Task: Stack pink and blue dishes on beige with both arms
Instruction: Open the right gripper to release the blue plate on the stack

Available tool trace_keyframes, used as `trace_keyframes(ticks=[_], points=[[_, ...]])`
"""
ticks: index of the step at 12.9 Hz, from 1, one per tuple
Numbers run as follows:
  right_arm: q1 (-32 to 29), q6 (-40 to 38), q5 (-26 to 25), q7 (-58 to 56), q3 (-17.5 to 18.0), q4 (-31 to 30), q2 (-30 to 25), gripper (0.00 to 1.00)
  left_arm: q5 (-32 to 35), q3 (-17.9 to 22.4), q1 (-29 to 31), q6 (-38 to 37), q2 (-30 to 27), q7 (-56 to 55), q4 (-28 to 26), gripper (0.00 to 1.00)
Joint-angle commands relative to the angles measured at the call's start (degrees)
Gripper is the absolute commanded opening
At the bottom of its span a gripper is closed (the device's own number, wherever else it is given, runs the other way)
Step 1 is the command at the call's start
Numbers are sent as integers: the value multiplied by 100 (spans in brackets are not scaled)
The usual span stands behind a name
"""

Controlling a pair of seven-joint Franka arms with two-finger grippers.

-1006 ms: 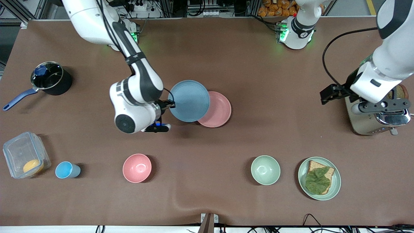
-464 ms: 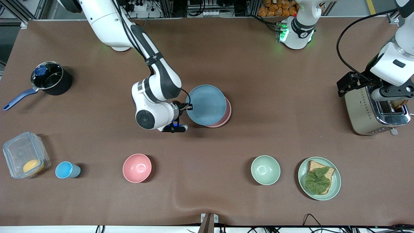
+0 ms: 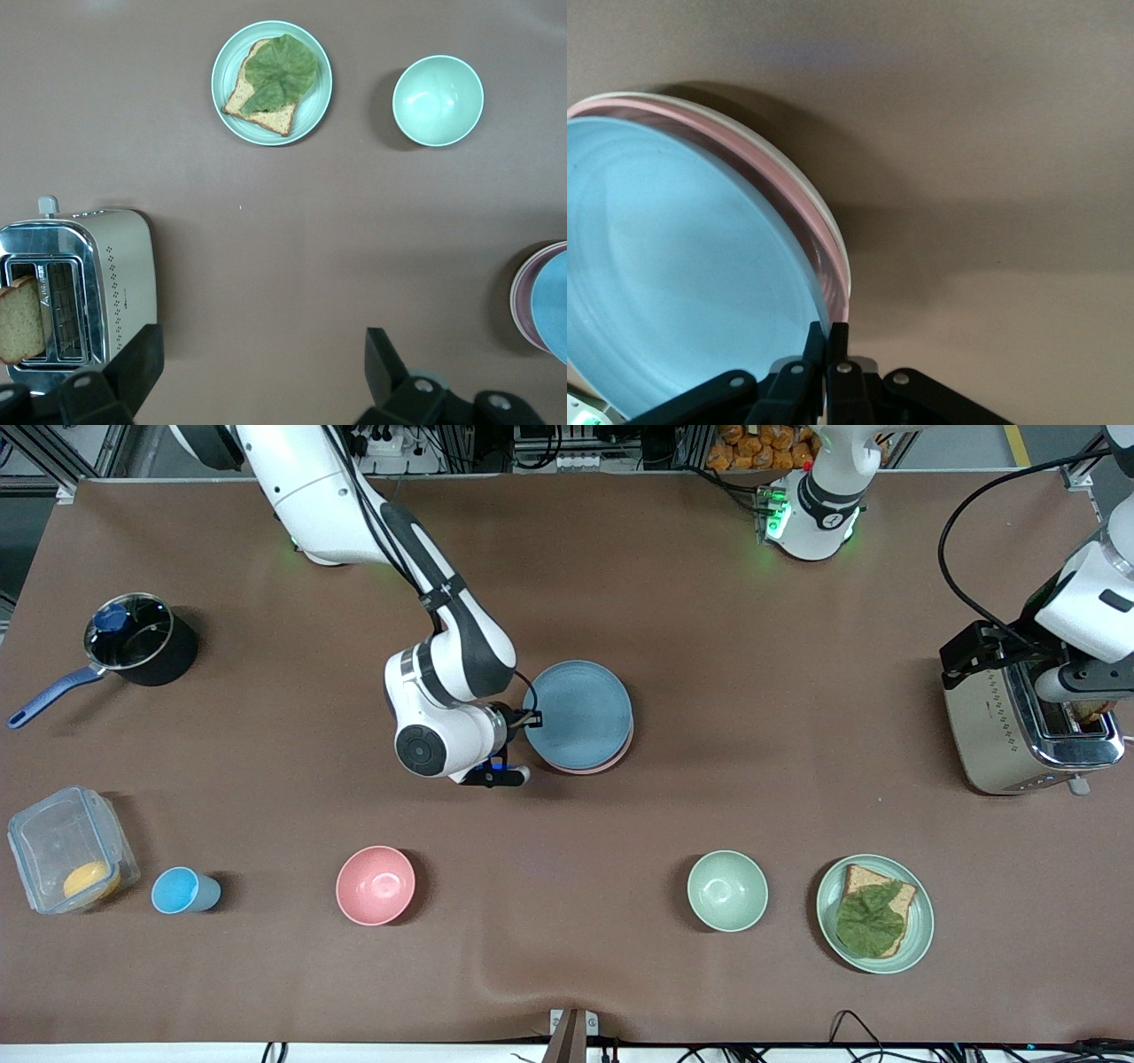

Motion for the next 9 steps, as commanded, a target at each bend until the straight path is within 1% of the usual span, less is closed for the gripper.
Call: trace_keyframes(ticks=[1,2,3,4,7,9], points=[[123,96,145,81,-74,150,109,0,-125,92,-32,-59,-157,194,-134,100],[149,96,136,81,-74,150,118,0,-125,92,-32,-59,-157,194,-134,100],[141,96,145,81,-74,150,109,73,-125,92,-23,-59,-157,194,-134,100],[141,88,136,81,-74,176,66,100,-125,92,-23,-59,-157,194,-134,100],[9,-79,136,54,-100,221,-40,100,-125,100,-14,-59,-174,203,-134,100],[-349,-603,119,63,-118,317,-154,100,-134,100,-14,-59,-174,203,-143,100]])
